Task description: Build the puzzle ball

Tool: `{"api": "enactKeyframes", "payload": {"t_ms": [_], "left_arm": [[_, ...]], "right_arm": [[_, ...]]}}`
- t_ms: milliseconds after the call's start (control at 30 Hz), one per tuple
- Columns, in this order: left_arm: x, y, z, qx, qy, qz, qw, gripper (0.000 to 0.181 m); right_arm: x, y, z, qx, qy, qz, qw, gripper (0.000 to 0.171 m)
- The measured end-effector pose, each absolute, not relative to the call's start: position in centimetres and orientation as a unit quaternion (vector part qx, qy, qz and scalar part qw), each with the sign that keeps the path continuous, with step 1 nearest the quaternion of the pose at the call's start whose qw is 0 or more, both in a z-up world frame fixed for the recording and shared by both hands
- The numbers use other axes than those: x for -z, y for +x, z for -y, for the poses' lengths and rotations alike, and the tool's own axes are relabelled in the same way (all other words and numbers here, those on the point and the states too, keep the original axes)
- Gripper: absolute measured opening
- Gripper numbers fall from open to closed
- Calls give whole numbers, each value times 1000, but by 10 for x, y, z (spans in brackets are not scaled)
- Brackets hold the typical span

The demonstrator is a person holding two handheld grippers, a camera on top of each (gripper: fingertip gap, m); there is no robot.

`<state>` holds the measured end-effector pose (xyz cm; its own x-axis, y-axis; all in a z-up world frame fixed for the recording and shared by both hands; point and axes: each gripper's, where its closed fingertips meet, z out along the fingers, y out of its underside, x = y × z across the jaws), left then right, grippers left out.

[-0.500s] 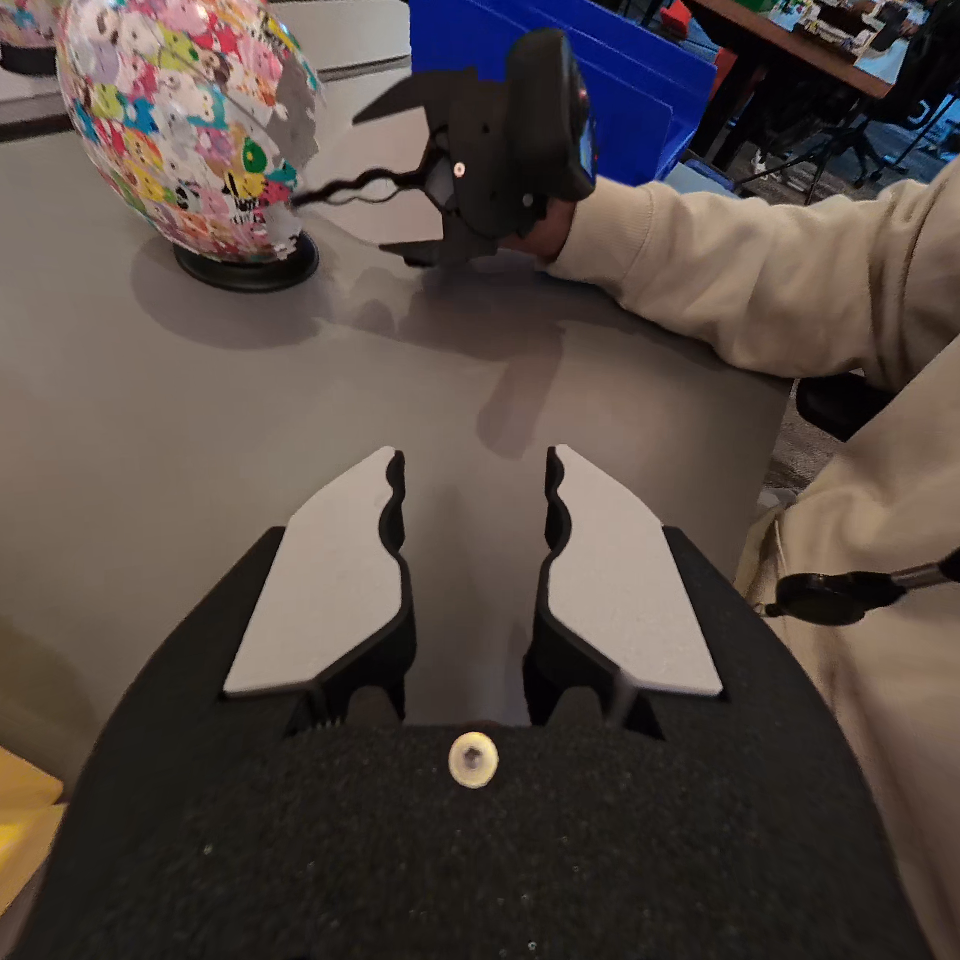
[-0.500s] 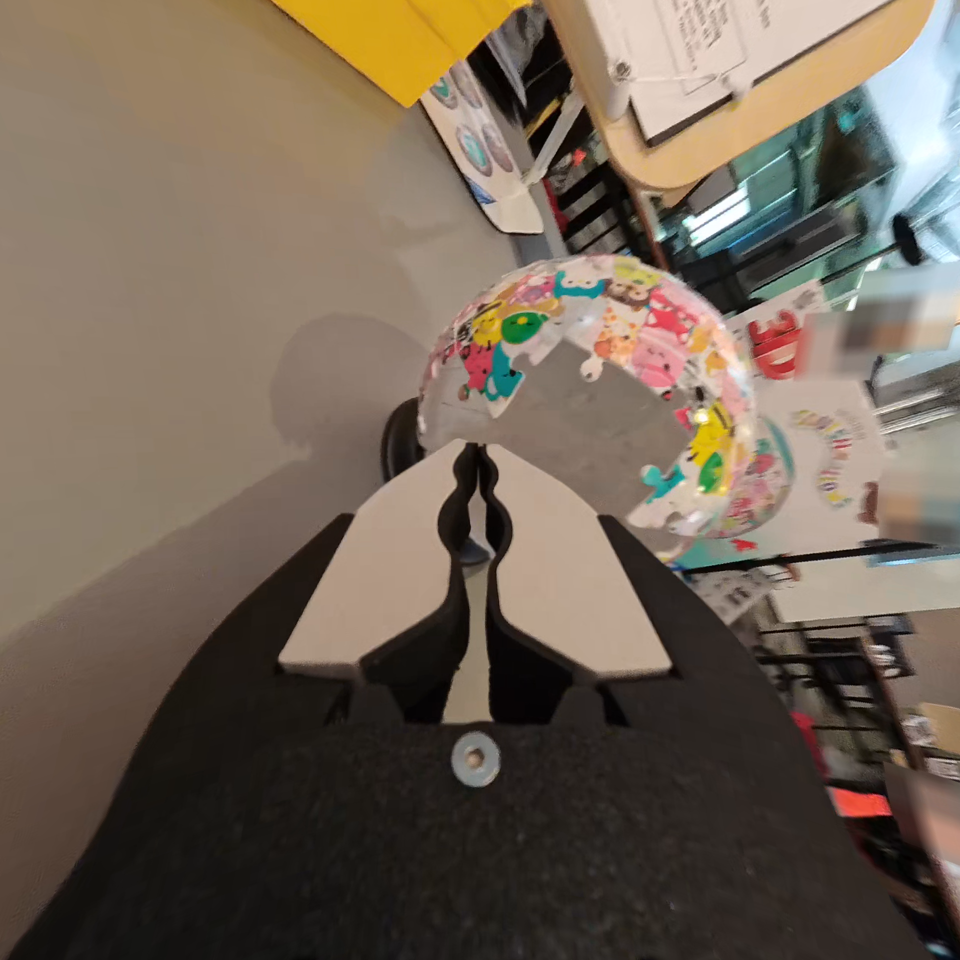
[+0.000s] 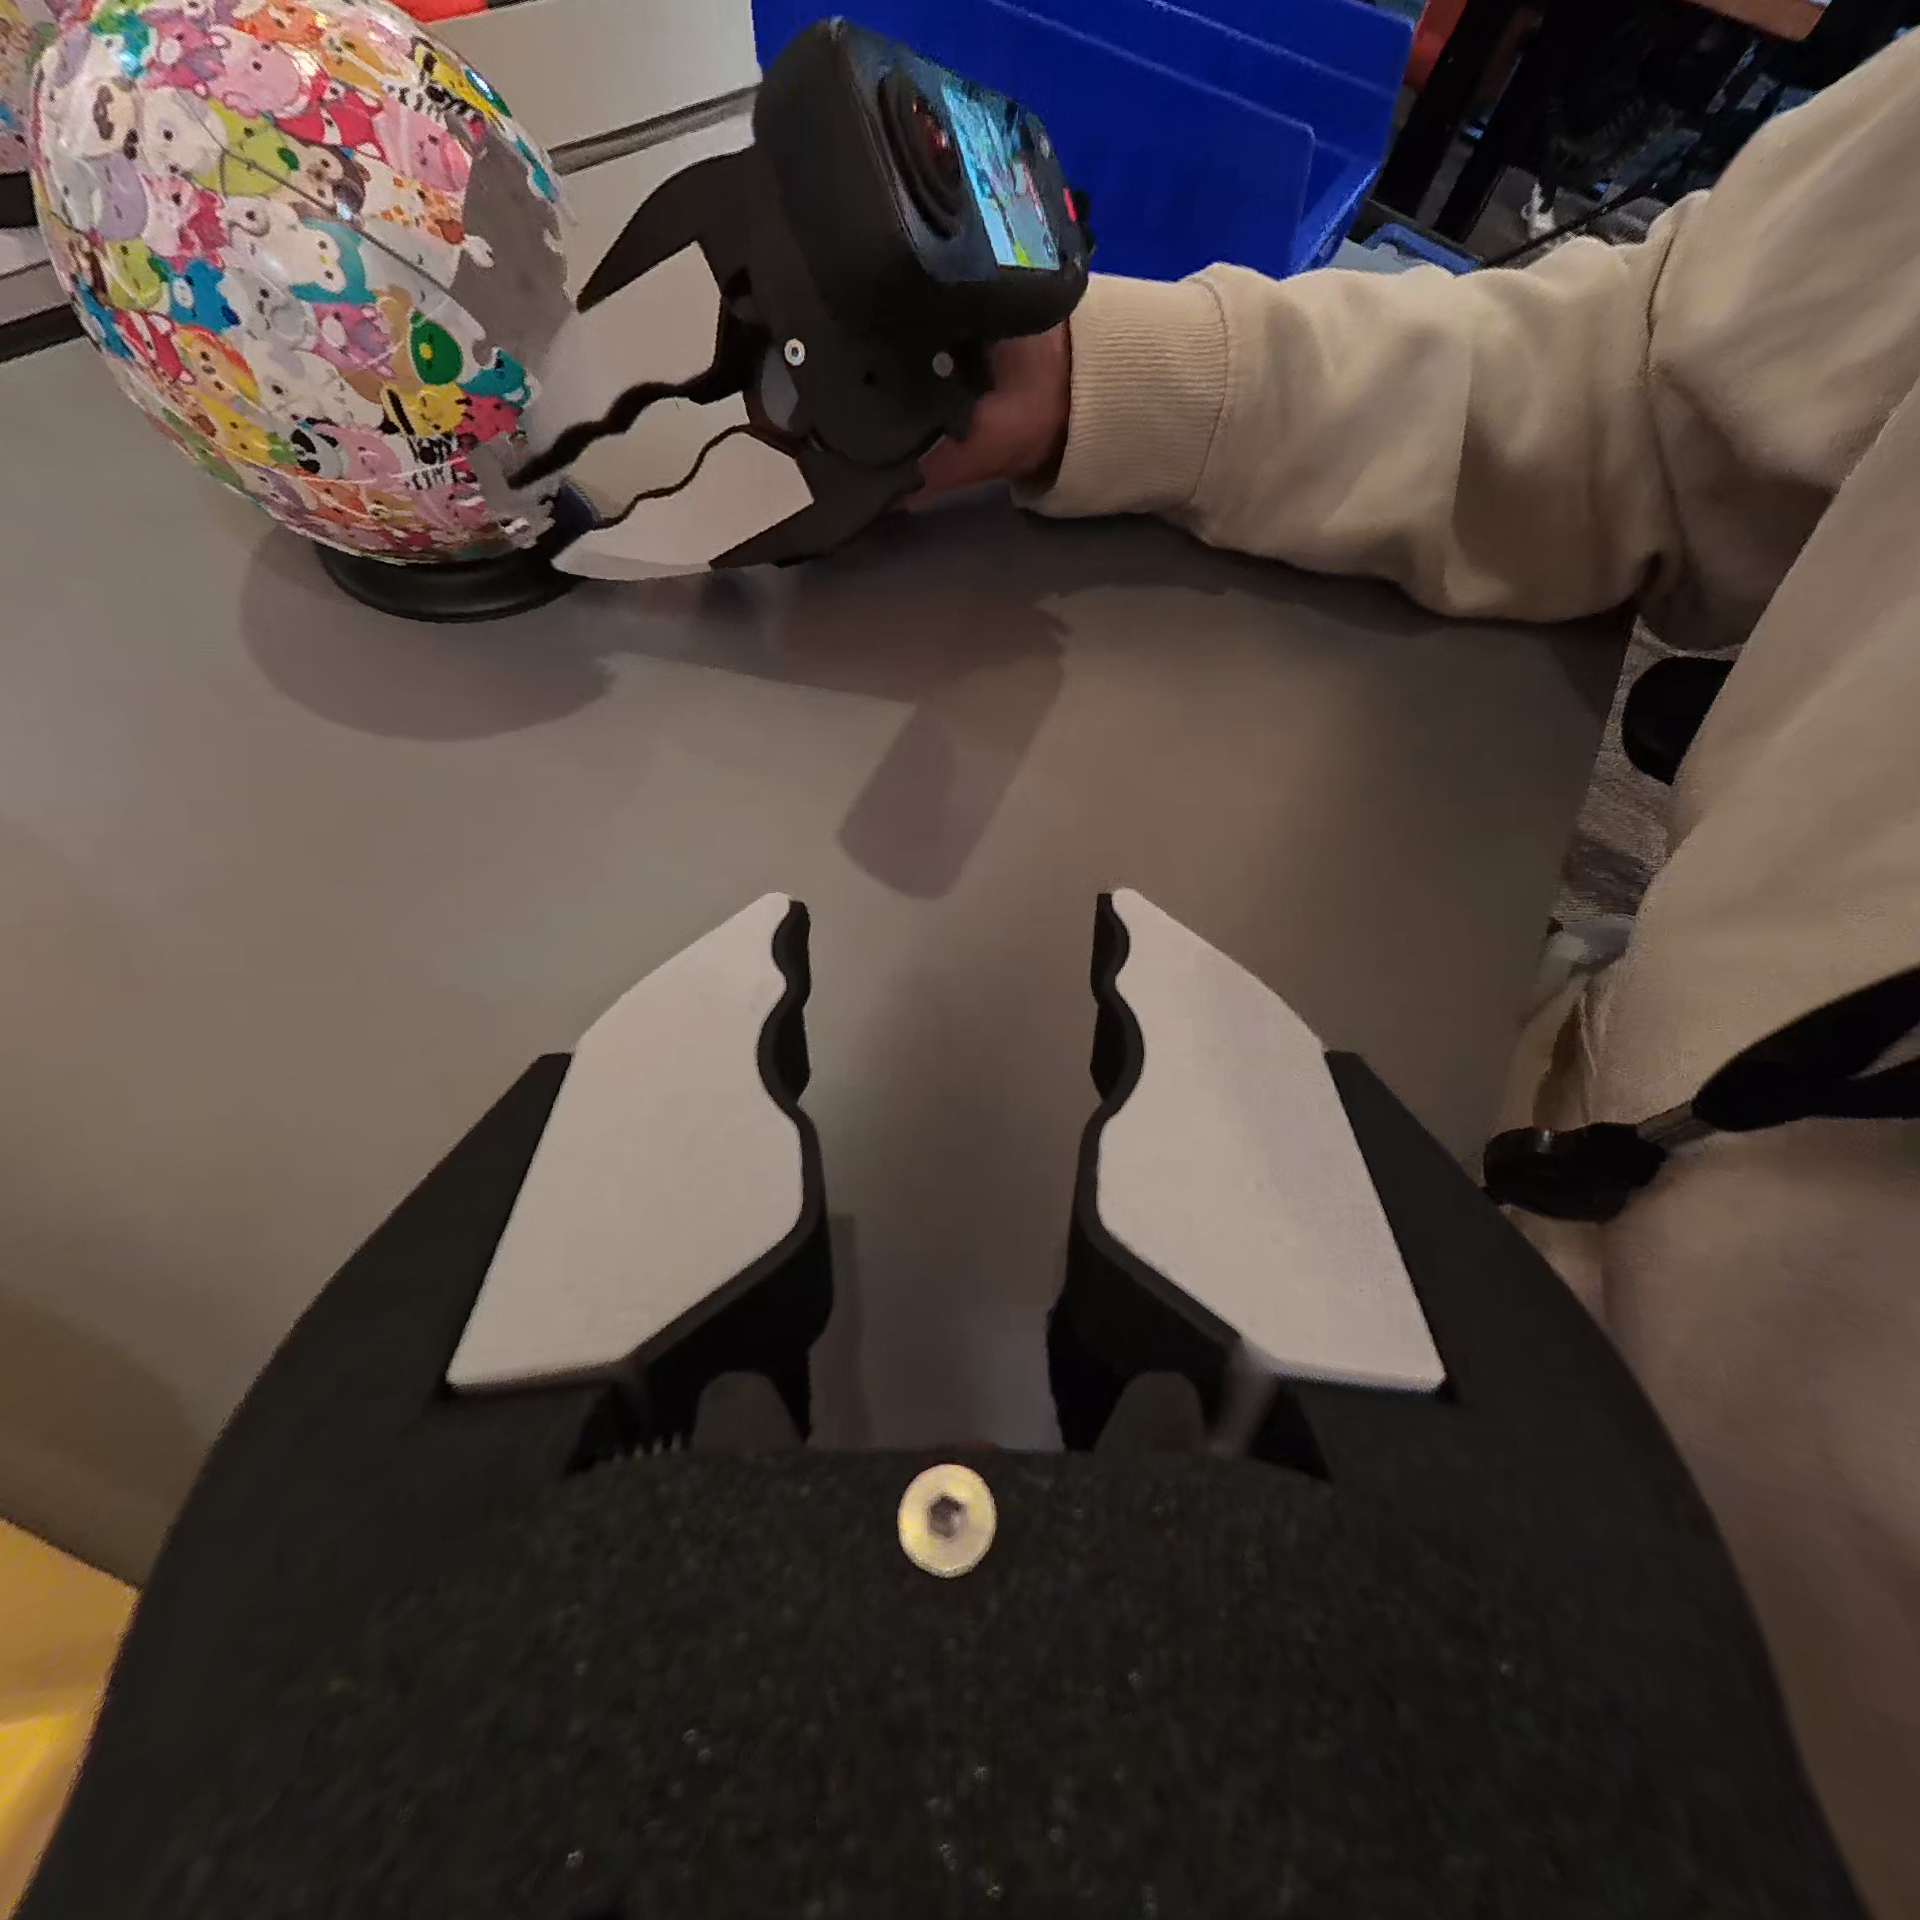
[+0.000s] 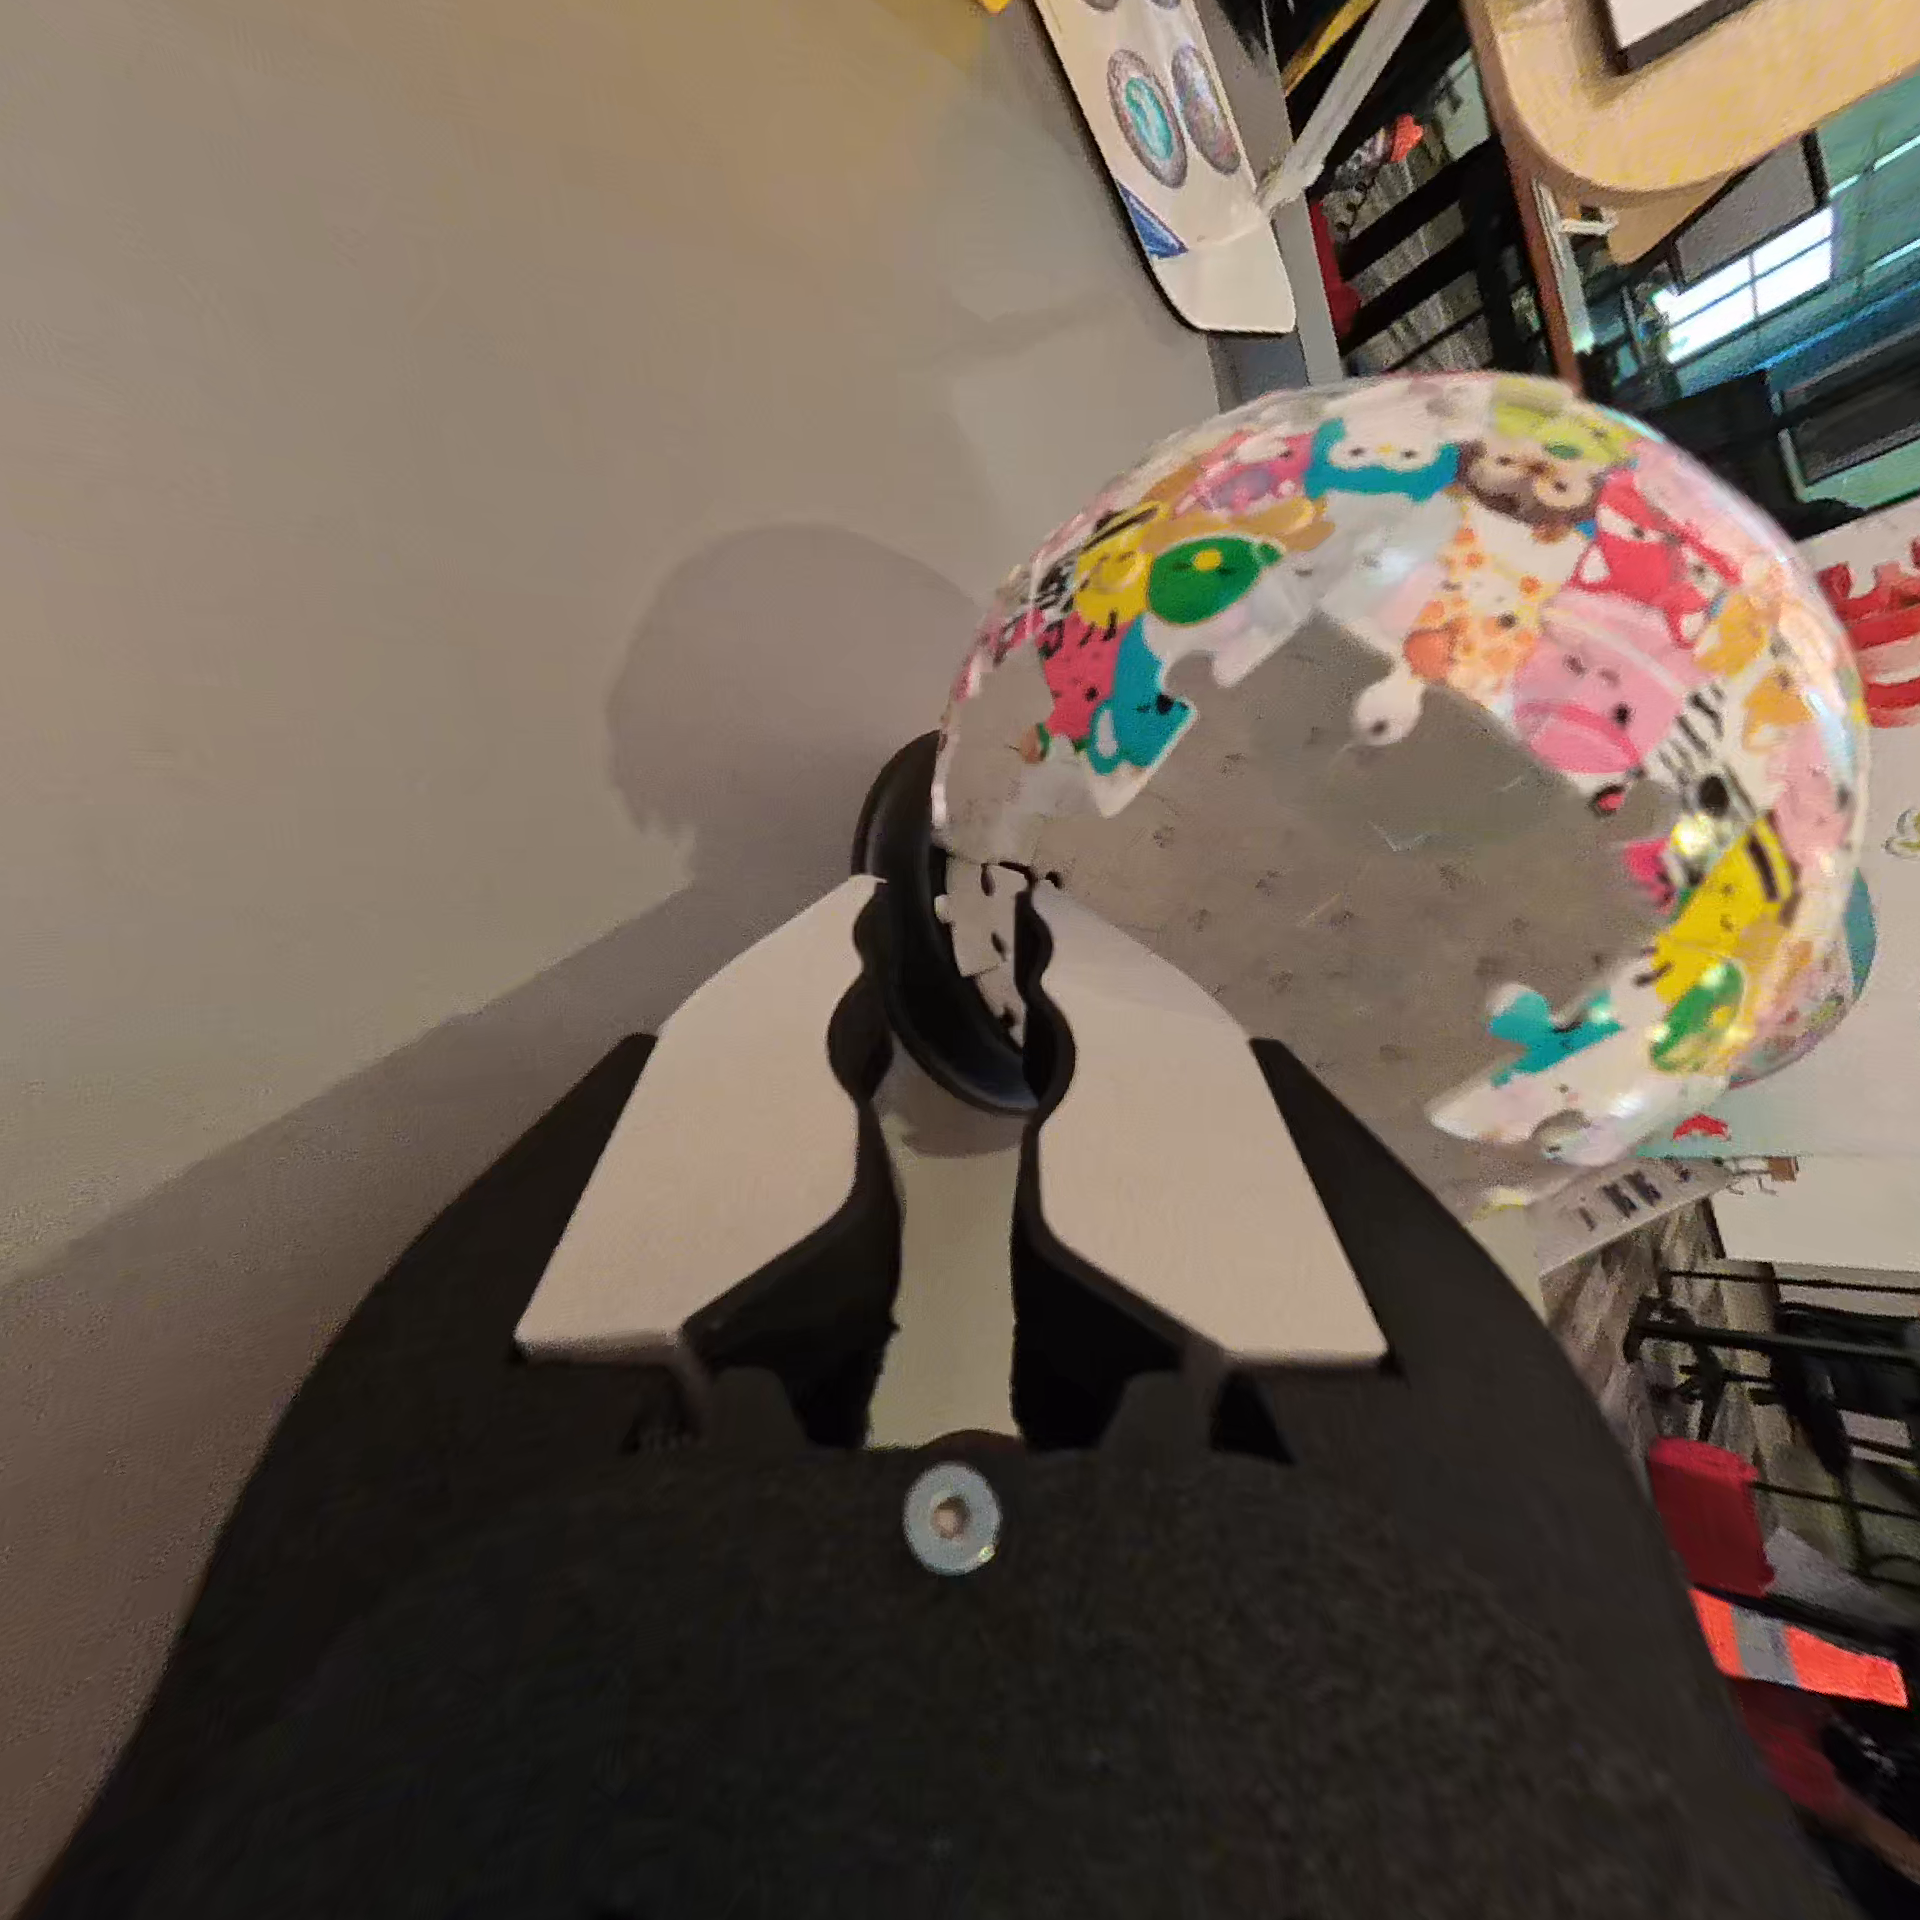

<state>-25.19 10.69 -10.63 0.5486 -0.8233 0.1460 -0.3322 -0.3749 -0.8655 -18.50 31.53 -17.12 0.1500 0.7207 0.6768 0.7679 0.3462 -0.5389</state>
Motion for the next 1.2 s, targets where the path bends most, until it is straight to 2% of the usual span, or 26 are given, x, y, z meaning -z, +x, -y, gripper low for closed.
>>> {"api": "enactKeyframes", "payload": {"t_ms": [200,300,467,567,667,733,867,1200], "left_arm": [[107,-250,-112,290,-771,-382,418,51],[108,-250,-130,287,-782,-368,413,52],[114,-251,-174,245,-817,-329,406,60],[118,-240,-185,262,-821,-318,396,61],[119,-233,-181,278,-815,-318,397,61],[119,-231,-175,281,-811,-322,399,60],[117,-232,-170,276,-803,-337,407,60],[122,-234,-170,286,-800,-344,399,60]], "right_arm": [[169,-182,-314,18,-536,668,516,14],[153,-171,-298,-38,-519,653,550,13],[146,-157,-292,-141,-570,611,531,18],[161,-161,-310,-67,-590,631,500,28],[170,-169,-316,21,-554,673,490,22],[172,-177,-313,16,-545,686,482,12],[170,-186,-318,10,-556,677,482,18],[183,-188,-321,35,-555,687,467,11]]}}
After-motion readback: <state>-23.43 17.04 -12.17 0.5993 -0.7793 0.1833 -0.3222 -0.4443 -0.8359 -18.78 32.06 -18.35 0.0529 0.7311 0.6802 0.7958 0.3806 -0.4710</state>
